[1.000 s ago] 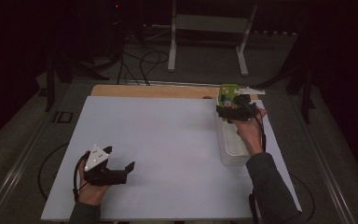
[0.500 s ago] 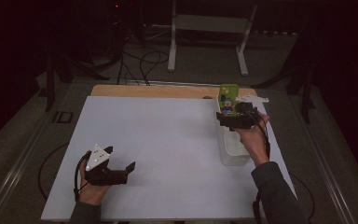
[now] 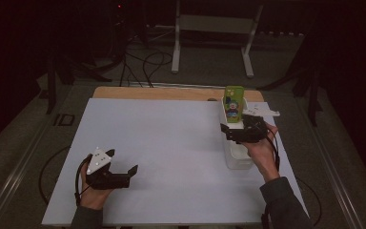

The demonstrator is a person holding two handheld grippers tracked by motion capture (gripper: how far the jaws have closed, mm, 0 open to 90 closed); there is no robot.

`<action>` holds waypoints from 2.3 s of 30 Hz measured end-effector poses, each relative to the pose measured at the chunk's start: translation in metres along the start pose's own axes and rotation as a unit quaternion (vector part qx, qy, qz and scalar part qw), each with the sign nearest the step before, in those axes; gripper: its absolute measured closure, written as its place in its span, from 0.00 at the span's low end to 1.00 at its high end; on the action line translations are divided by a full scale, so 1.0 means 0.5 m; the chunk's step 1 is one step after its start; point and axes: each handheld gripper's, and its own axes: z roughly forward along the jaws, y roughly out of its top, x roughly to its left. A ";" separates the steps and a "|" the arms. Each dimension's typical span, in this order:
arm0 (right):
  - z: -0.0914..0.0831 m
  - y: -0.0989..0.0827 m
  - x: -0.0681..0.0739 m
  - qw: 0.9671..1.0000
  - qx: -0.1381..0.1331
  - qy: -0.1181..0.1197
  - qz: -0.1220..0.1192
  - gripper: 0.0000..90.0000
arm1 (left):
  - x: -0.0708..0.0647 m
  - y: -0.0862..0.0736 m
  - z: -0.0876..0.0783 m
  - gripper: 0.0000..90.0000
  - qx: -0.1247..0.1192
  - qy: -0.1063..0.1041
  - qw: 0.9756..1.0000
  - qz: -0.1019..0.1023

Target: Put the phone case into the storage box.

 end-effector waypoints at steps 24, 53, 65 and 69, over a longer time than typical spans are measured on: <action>-0.067 -0.084 0.059 0.997 -0.067 0.038 -0.032 0.09 | 0.003 0.000 -0.005 0.00 -0.011 -0.002 1.000 0.013; -0.106 -0.211 0.098 0.989 -0.136 0.053 -0.039 0.10 | 0.012 -0.021 -0.028 0.00 -0.035 -0.005 0.999 0.040; -0.110 -0.236 0.101 0.988 -0.140 0.062 -0.036 0.10 | 0.023 -0.033 -0.047 0.00 -0.049 -0.003 0.998 0.033; -0.119 -0.243 0.099 0.987 -0.146 0.065 -0.036 0.10 | 0.024 -0.036 -0.051 0.00 -0.051 -0.004 0.998 0.031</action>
